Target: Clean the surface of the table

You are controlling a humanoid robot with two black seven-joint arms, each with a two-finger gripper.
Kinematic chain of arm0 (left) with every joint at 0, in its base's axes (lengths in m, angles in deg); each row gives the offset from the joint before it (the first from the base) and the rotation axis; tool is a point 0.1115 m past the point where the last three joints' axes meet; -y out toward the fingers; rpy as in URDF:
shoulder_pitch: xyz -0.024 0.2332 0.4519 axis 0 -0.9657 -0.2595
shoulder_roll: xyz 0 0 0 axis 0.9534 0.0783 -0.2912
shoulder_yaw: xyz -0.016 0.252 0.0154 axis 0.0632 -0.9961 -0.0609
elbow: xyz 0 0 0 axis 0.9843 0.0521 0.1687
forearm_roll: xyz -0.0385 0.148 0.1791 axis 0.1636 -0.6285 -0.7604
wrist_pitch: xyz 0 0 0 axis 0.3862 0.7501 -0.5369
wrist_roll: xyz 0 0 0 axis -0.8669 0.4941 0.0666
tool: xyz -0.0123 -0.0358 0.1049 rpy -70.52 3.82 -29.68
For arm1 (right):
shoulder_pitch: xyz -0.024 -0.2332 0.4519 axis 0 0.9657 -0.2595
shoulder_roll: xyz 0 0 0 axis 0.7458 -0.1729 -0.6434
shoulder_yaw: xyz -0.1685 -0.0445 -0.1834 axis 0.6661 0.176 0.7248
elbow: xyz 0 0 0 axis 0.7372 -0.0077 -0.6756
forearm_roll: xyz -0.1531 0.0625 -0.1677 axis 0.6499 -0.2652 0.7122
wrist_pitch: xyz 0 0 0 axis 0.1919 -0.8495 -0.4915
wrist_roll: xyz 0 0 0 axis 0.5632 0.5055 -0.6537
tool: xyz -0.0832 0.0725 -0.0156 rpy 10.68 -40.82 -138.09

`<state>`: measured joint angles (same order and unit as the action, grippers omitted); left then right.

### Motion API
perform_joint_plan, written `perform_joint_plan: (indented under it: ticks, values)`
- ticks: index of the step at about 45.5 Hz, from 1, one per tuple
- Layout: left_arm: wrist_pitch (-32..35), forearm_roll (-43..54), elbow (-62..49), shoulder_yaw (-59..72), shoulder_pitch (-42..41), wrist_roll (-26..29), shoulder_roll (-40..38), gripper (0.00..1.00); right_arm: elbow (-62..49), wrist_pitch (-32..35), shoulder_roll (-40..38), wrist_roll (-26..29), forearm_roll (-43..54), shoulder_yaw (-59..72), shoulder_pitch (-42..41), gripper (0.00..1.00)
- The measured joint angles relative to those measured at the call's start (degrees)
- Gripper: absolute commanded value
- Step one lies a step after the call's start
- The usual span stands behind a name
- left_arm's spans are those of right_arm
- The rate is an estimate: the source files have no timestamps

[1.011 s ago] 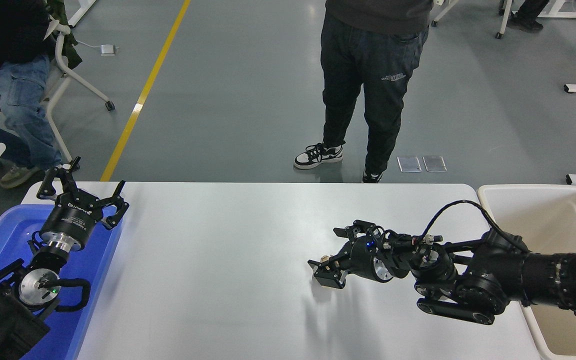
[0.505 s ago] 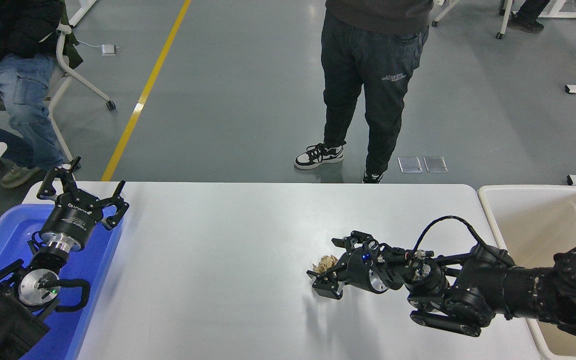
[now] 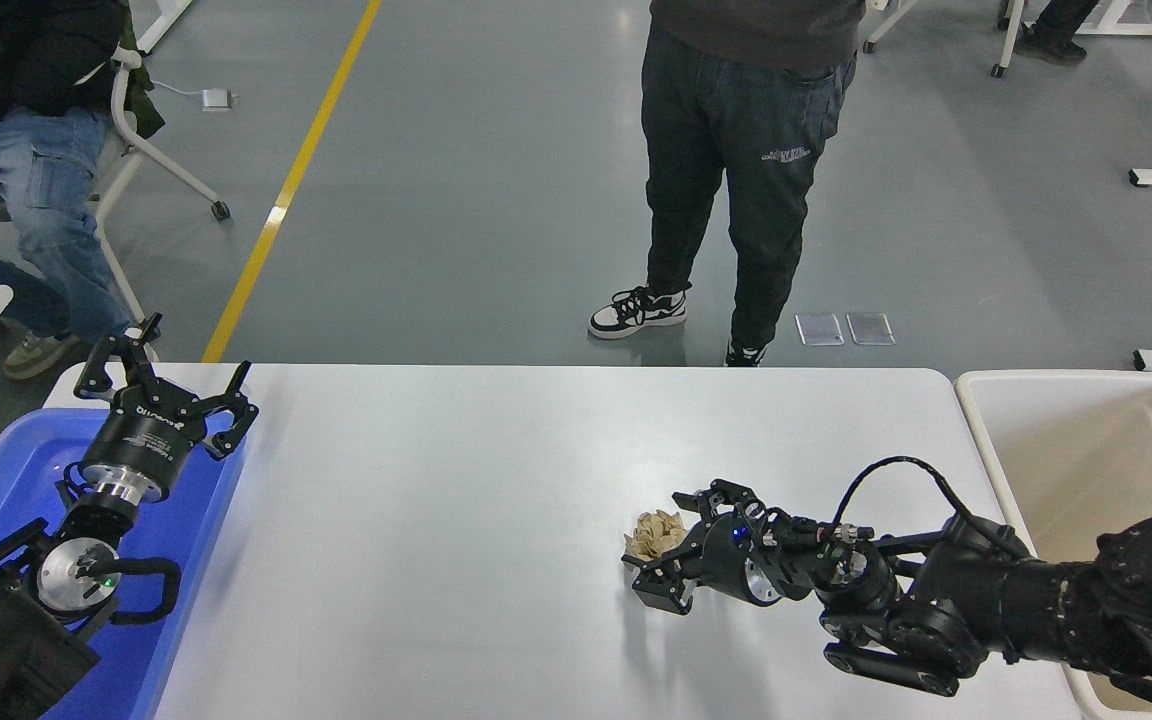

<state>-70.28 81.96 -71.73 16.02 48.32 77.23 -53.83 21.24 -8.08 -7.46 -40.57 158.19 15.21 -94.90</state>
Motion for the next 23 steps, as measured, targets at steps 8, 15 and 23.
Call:
perform_joint_plan:
  ticks: [8, 15, 23]
  values:
    - [0.00, 0.00, 0.00, 0.00, 0.00, 0.00, 0.00, 1.00, -0.93, -0.98, 0.18, -0.11, -0.03, 0.00, 0.94, 0.98]
    - [0.00, 0.00, 0.00, 0.00, 0.00, 0.00, 0.00, 1.00, -1.98, -1.95, 0.50, -0.26, -0.08, 0.00, 1.73, 0.95]
    - [0.00, -0.02, 0.00, 0.00, 0.00, 0.00, 0.00, 1.00, -3.86, -3.38, 1.31, -0.59, -0.15, 0.00, 2.75, 0.80]
